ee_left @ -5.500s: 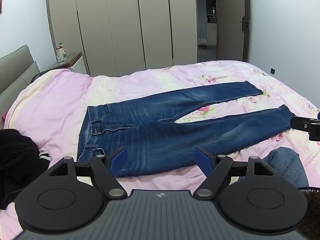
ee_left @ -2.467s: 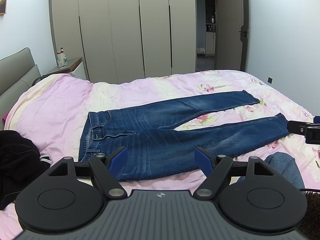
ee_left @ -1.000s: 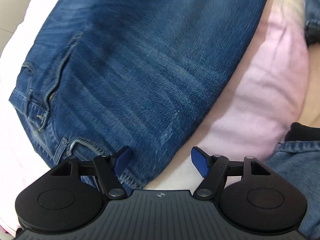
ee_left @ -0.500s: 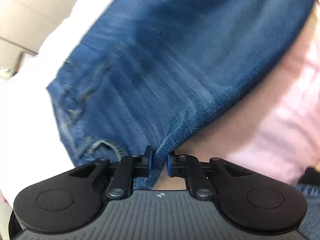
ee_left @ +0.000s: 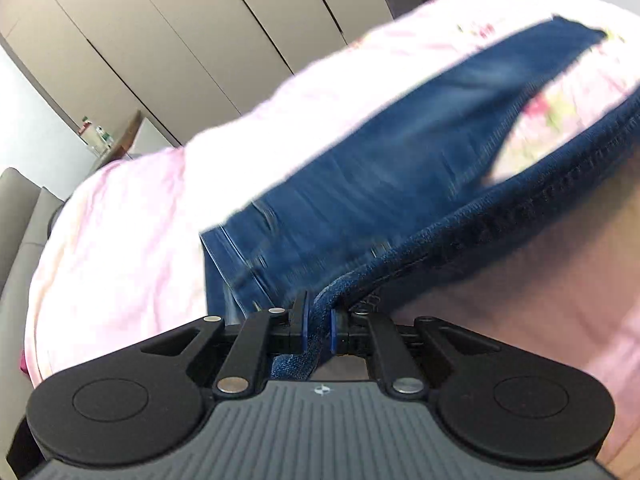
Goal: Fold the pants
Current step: 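Lift one leg and lay it over the other leg with both tools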
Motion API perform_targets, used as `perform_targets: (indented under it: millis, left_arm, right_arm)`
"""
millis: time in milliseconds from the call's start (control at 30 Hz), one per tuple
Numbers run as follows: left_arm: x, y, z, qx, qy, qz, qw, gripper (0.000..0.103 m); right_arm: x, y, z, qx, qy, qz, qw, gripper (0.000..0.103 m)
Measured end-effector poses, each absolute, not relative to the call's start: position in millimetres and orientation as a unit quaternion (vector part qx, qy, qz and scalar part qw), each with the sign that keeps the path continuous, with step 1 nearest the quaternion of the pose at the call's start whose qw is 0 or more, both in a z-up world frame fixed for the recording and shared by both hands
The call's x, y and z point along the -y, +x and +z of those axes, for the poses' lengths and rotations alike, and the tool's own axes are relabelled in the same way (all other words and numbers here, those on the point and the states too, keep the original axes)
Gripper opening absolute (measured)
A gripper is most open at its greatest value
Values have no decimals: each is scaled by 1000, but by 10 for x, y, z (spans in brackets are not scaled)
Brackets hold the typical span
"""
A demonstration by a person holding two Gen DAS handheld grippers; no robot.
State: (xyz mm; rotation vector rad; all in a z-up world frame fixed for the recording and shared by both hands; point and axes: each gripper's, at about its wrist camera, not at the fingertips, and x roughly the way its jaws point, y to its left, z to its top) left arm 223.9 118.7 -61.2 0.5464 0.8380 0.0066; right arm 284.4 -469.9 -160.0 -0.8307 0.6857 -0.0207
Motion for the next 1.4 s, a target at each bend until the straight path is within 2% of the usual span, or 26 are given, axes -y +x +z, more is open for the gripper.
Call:
perform_targets:
  millis: [267,500,933,1033,1167,1267,1400]
  left_arm:
    - [-1353,3186,-123,-422,195,19,885,8]
    - [-1442,4069,-523,-454,159,31,876,8]
    - [-1640,4917,-1506,-529,156,34,833,9]
    - [-1701,4842,-1450,-518,140,31,843,8]
    - [-1782,4772,-1173,-502,128,23,855,8]
    - [-1868,5016,-1239,-510,101,28,854,9]
    - [-1860,5276,-1484,-517,104,37,849,9]
  right_arm:
    - [4510,3876,-1160,-322,-428,-19,844,0]
    - [4275,4987,-1170,-347,-410,-39,842,0]
    - [3737,6348,-2088,-396,-437,-42,806,0]
    - [3674,6488,-2243,-406,-445,-44,797,0]
    - [3673,6430,-2035,-382,-439,-53,812,0]
    - [3643,6575,-1969,-378,-442,-59,812,0]
    - [3525,6909,-2153,-389,-438,-78,806,0]
